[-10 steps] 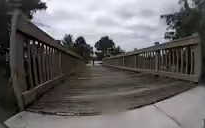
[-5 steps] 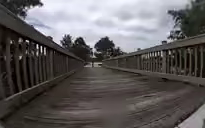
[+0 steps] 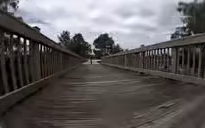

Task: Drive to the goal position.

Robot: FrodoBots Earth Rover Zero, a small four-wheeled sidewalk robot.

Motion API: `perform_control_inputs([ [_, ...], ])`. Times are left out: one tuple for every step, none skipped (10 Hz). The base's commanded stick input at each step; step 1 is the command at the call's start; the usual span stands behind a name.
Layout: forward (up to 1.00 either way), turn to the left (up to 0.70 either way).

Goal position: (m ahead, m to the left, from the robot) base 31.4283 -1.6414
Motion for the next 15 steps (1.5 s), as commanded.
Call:
perform_control_inputs([
  [0.85, 0.34],
  [0.85, 0.26],
  [0.85, 0.06],
  [0.85, 0.0],
  [0.85, 0.0],
  [0.85, 0.0],
  [0.85, 0.0],
  [0.85, 0.0],
  [0.85, 0.0],
  [0.85, 0.0],
  [0.85, 0.0],
  [0.85, 0.0],
  [0.85, 0.0],
  [0.85, 0.0],
  [0.85, 0.0],
])
